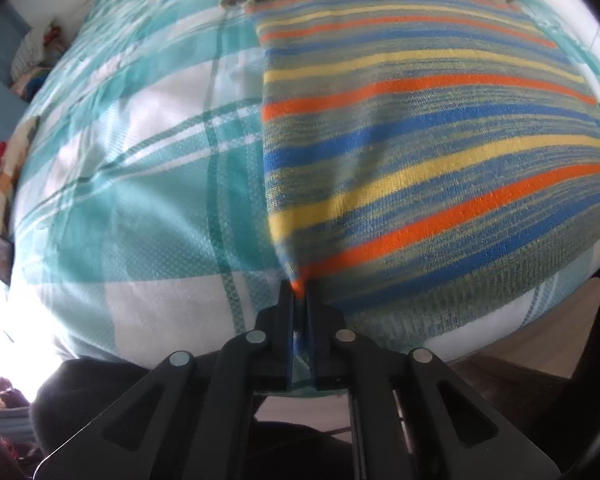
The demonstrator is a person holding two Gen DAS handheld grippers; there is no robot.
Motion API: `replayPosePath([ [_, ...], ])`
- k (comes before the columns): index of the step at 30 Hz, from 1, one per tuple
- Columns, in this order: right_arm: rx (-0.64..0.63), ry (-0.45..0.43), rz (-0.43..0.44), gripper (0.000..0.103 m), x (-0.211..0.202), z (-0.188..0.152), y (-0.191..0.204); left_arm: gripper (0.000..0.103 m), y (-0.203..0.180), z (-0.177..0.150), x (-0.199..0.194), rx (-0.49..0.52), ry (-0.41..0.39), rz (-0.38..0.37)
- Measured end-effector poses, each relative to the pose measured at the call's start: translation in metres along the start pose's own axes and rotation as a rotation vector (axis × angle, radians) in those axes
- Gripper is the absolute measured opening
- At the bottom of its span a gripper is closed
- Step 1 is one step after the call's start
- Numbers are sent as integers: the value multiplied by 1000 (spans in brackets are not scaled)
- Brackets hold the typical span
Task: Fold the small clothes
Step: 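Grasp the sweater hem with both grippers and lift to unfold it, then lay the sweater flat and open both grippers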
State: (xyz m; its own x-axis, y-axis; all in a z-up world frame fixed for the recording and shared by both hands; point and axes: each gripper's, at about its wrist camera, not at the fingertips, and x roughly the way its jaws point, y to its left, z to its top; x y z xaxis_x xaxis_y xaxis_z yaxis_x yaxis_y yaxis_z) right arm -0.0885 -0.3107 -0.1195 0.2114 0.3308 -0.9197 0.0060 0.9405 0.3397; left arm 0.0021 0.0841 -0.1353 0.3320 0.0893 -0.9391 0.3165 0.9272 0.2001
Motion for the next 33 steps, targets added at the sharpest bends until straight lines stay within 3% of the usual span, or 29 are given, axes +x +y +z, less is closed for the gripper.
replayPosePath([
  [1,-5,-5,-8,4,-2,0,1,9,-1,-1,-3,1,-10,12],
  [2,-3,-6,-12,8,-5,0,1,18,0,-3,-6,-2,-15,17],
  [5,-3,38,-52,23,-9,-5,2,58,8,-10,-18,-33,-22,31],
  [7,-20,40,-100,30,-26,-11,-2,59,18,-15,-35,-69,-48,22],
  [10,-74,-38,-236,36,-72,-2,-1,63,36,-15,-69,-149,-136,1],
  [12,-154,-138,-359,40,-109,22,11,72,42,-6,-91,-197,-221,-29],
  [14,-235,-216,-412,52,-133,50,37,79,41,10,-107,-223,-325,-90],
  [17,-355,-308,-375,68,-142,106,86,86,27,35,-110,-235,-439,-121],
  [20,-439,-303,-291,77,-108,170,133,87,6,53,-94,-259,-525,-130],
  [24,-430,-241,-283,76,-23,259,160,87,-18,55,-56,-265,-555,-139],
  [28,-421,-224,-306,75,48,300,157,86,-31,49,-28,-233,-427,-151],
  [30,-356,-195,-290,58,79,316,141,86,-31,50,-29,-230,-434,-143],
  [32,-228,-268,-235,4,61,320,111,86,-29,52,-32,-232,-448,-125],
  [33,-156,-315,-215,6,41,319,91,86,-26,52,-32,-240,-450,-123],
])
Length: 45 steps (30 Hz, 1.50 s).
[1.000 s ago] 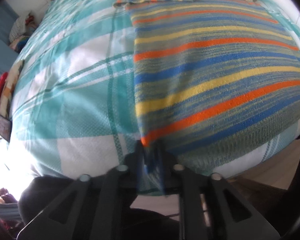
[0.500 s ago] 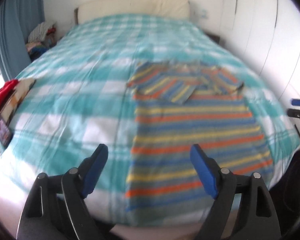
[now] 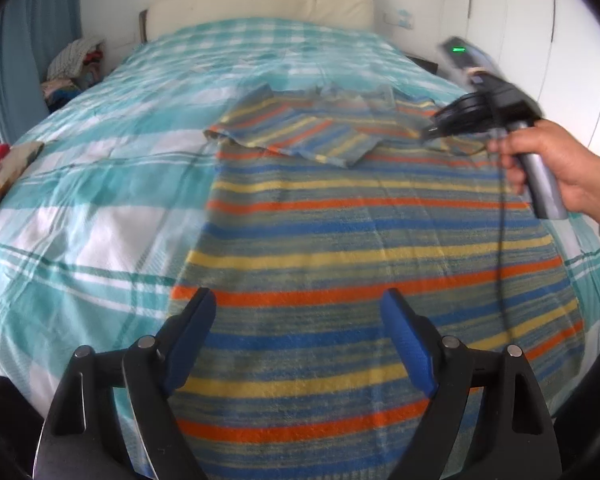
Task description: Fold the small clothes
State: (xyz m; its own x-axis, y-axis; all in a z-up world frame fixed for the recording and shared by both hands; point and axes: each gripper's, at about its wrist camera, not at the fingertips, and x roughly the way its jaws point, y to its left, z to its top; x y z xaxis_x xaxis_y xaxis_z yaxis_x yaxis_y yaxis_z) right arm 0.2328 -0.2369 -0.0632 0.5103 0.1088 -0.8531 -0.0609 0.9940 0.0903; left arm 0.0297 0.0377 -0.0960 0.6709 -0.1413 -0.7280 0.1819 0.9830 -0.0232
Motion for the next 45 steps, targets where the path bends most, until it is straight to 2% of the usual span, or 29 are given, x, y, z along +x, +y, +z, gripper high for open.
replayPosePath([
  [4,209,-136,-26,6,-67,-10,-100,86,7,0,6,-54,35,-36],
  [7,379,-209,-102,6,-124,-45,-186,86,6,-2,10,-78,45,-63],
  [10,470,-205,-183,6,-149,-80,-237,86,0,-4,11,-65,49,-53],
  [13,572,-164,-175,5,-138,-110,-270,86,-6,-6,17,-57,63,-57],
  [19,680,-184,-163,5,-119,-140,-282,86,-10,-11,18,-18,52,-13],
  [21,684,-200,-184,5,-118,-144,-285,86,-10,-14,18,-8,53,2],
  [25,640,-160,-202,5,-108,-143,-285,86,-11,-12,21,-5,59,-2],
  [28,657,-151,-153,6,-106,-143,-292,86,-12,-11,21,-1,57,1],
  [29,678,-148,-128,7,-109,-146,-297,86,-12,-11,20,1,57,2],
  [32,718,-144,-157,13,-127,-155,-308,86,-11,-13,19,-1,60,0],
  [35,667,-179,-185,15,-151,-150,-300,86,-12,-12,21,-6,62,-3],
  [37,611,-203,-145,15,-157,-141,-286,86,-14,-11,23,-3,62,-2],
  [39,569,-193,-19,21,-147,-135,-272,86,-16,-11,23,1,64,-2],
  [40,558,-172,5,28,-139,-135,-266,86,-16,-11,22,0,69,-4],
  [41,553,-147,13,31,-131,-138,-263,86,-15,-11,21,-1,76,-6],
  [43,590,-84,-4,32,-112,-153,-268,86,-11,-11,10,-7,95,-8],
  [45,632,-128,-10,23,-118,-172,-275,86,-3,-9,-9,-15,105,-17],
])
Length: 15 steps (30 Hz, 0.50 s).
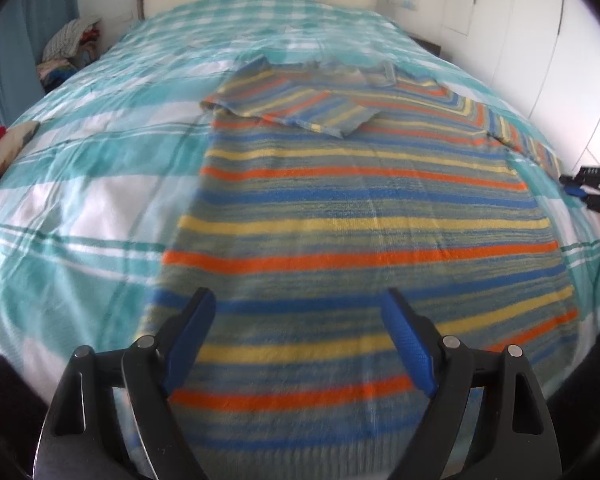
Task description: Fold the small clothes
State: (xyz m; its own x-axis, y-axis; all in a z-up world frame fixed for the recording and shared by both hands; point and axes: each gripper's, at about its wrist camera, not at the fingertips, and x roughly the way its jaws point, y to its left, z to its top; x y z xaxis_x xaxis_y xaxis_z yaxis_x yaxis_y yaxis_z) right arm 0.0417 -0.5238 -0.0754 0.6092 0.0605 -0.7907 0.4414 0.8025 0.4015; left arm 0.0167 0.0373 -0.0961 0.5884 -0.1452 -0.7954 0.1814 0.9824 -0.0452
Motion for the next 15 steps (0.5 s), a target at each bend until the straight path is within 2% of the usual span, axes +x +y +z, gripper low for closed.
replayPosePath([
  [1,-17,-34,-44,22,-10,-5,-1,86,5,3,-12,8,13,3],
  [2,-52,-68,-109,28,-21,-10,3,86,9,7,-23,21,22,3],
  [3,-101,-103,-151,29,-33,-17,9,86,13,16,-36,39,24,-8],
  [4,-160,-135,-152,29,-45,-25,17,87,17,31,-52,66,12,-32],
  [6,-266,-182,-142,37,-68,-44,35,95,17,60,-68,109,-22,-55],
  [7,-323,-206,-132,46,-78,-58,48,96,12,79,-73,149,-48,-64],
  [8,-349,-217,-121,49,-83,-67,54,98,4,94,-73,197,-67,-74],
  [10,-387,-232,-85,49,-88,-89,69,98,-23,124,-54,343,-85,-76],
  [13,-407,-229,-25,49,-84,-117,86,98,-57,145,16,531,-46,-19],
  [14,-414,-232,-15,49,-80,-124,91,93,-62,147,40,566,-21,-7],
  [15,-421,-236,-9,49,-78,-130,95,84,-66,148,65,600,9,1],
])
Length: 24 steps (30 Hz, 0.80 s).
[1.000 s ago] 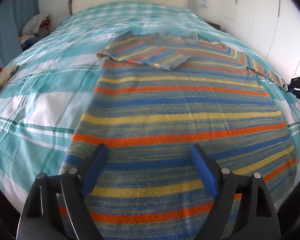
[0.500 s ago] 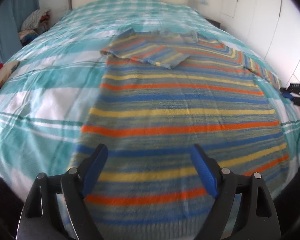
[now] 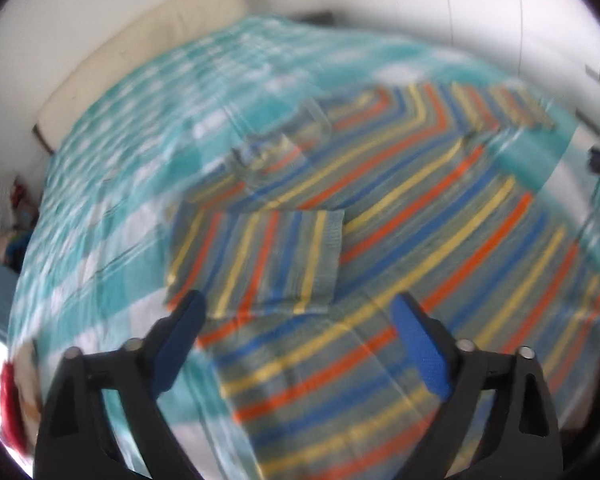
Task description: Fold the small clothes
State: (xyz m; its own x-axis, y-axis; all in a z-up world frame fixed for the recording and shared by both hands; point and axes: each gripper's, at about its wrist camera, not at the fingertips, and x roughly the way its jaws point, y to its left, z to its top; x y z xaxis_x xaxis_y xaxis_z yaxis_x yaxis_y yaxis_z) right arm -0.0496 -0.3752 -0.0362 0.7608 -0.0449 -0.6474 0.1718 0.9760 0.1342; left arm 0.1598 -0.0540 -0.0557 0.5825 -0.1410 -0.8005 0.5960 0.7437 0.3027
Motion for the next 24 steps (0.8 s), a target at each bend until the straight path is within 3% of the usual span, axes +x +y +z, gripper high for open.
replayPosePath([
  [4,-32,9,11,49,2,-14,19,83,-2,-5,74,63,124,-23],
  [5,-49,10,9,49,3,-15,21,84,2,-6,83,46,130,-41],
  [6,-64,6,0,49,4,-16,22,78,9,-7,88,4,125,-70],
  [7,-68,2,-4,49,2,-17,22,69,15,-7,91,-43,124,-100],
  [9,-56,0,0,49,2,-18,21,6,28,-7,94,-139,134,-132],
  [10,-46,0,2,49,3,-18,20,7,34,-7,92,-166,125,-97],
  [12,-33,-1,4,49,4,-17,18,7,59,-11,80,-271,83,-134],
  [14,-34,-16,0,49,0,-18,18,7,108,-25,59,-473,15,-137],
  [17,-43,-28,-10,49,-2,-19,18,7,200,-76,33,-863,-59,-93],
  [20,-34,-8,1,49,5,-19,18,6,266,-141,29,-1169,-39,27],
  [22,-34,5,10,49,10,-19,20,6,289,-182,37,-1314,-10,26],
  [24,-46,17,10,49,14,-21,23,6,294,-205,47,-1378,3,-14],
])
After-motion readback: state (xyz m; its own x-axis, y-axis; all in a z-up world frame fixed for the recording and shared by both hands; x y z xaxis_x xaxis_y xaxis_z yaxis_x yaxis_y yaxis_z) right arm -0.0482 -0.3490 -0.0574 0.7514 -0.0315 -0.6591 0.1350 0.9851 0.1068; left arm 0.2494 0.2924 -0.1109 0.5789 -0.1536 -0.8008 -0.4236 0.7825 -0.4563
